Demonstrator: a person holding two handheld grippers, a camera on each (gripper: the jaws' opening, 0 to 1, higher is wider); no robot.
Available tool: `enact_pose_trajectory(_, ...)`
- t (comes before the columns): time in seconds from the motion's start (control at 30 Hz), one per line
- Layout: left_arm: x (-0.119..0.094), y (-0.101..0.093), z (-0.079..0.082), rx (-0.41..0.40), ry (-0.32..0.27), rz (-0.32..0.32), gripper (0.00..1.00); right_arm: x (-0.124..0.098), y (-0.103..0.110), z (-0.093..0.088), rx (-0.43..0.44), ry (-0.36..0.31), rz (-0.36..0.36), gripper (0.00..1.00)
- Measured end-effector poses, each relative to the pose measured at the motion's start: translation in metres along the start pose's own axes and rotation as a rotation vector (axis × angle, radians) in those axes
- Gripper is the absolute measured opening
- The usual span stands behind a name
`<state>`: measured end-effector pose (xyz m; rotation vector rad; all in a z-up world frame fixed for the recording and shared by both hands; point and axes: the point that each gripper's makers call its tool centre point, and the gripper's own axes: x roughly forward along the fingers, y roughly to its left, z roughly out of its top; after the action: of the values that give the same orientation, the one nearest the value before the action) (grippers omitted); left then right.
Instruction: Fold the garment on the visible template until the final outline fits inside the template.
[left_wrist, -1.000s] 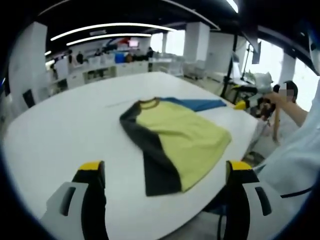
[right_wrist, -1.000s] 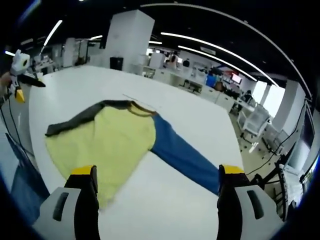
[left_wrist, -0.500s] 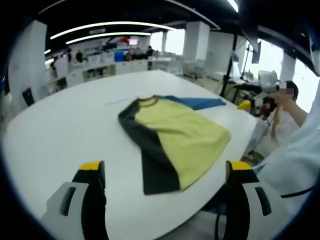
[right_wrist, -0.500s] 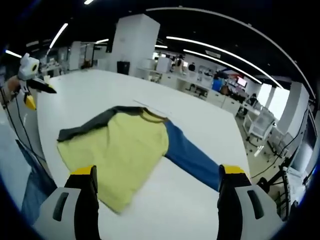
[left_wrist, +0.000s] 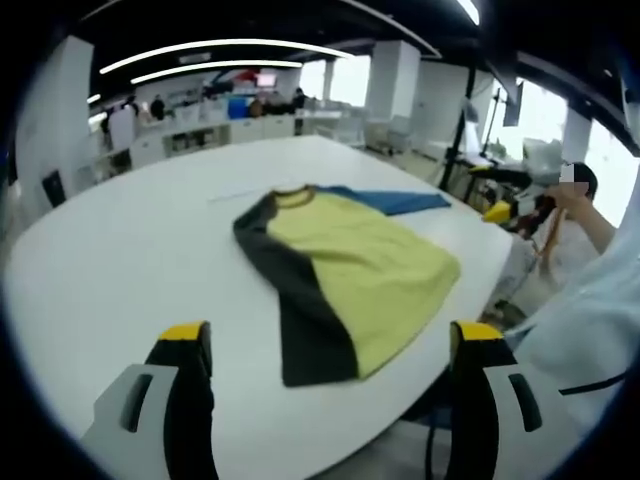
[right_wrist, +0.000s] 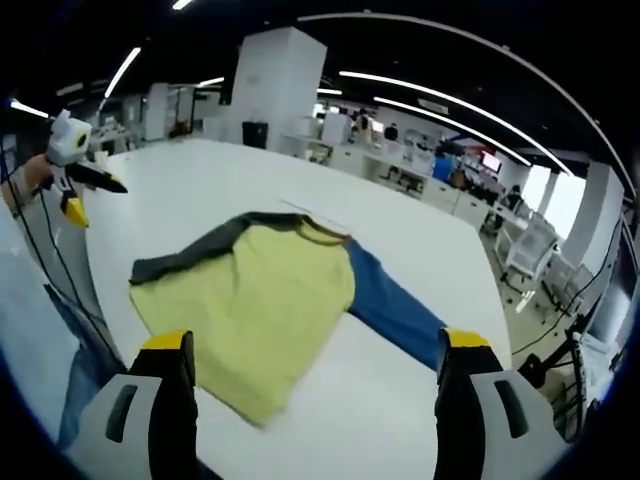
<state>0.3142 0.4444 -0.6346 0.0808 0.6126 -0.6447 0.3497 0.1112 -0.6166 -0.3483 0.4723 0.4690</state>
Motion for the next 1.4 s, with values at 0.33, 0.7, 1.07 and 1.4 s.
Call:
enact_pose_trajectory(0.33, 0.003, 0.004, -0.007, -0.015, 0.016, -0.002, 0.95, -0.004, 0.002, 0.001, -0.016, 0.005, 0.005, 1.0)
enact_pose_trajectory(0.7, 0.01, 0.006, -0.007, -0.013, 0.022, -0.01, 0.93, -0.012, 0.006, 0.003, -0.01, 0.002, -0.008, 1.0)
enact_pose_trajectory(1.07, 0.022, 0.006, -0.014, -0.034, 0.04, -0.034, 0.92, -0.013, 0.013, -0.006, -0.014, 0.033, -0.009, 1.0)
enact_pose_trajectory(1.4, 0.029, 0.01, -0.023, -0.04, 0.065, -0.039, 0.89, -0.014, 0.014, -0.012, 0.01, 0.042, -0.012, 1.0)
